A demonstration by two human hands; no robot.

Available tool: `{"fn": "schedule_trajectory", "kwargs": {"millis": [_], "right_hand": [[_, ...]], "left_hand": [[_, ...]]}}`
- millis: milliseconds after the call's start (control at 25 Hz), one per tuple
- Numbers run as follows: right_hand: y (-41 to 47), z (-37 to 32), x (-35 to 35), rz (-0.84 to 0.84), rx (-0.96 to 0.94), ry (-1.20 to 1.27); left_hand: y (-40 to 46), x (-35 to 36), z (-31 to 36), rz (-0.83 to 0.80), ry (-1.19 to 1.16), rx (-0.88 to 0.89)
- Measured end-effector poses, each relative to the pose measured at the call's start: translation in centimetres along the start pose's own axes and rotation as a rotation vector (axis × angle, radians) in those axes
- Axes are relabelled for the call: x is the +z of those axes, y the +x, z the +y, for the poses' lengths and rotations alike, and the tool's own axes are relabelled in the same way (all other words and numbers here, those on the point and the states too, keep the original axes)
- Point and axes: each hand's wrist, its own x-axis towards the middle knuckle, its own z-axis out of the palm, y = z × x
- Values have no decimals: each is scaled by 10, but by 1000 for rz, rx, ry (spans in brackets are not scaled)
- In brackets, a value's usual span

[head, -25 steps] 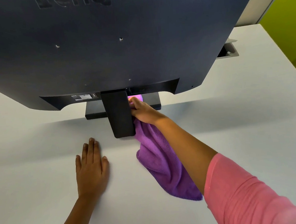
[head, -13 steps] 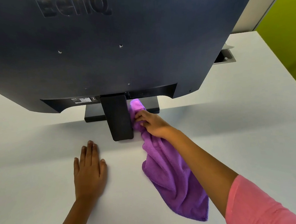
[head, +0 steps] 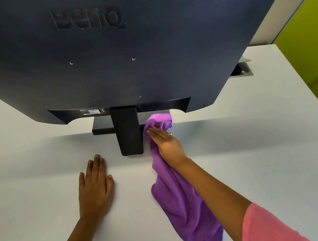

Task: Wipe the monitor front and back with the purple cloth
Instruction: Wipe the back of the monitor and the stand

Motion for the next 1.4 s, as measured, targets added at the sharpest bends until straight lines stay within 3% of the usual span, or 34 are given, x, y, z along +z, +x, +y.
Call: {"fn": "schedule_trajectory", "kwargs": {"millis": [200,480,600,720,760,960,1120,1400], "right_hand": [[41,0,4,-69,25,-188],[9,19,-23,57,512,64],[-1,13,-34,38,380,-162],[-27,-9,-27,170,256,-181],[-40,-17,-21,188,271,-189],[-100,-35,20,-61,319,-412],[-132,-16,5,39,306,-527],[-175,54,-50,135,535,-527]], "left_hand": [[1,1,0,1,14,1],[1,0,0,18,-5,-5],[1,-1,0,16,-18,-6],[1,0,-2,13,-29,-7],[1,0,-2,10,-31,-7],[2,-2,-1,-14,-24,-15],[1,-6,4,-28,27,-13],[3,-8,6,-109,95,-32]]}}
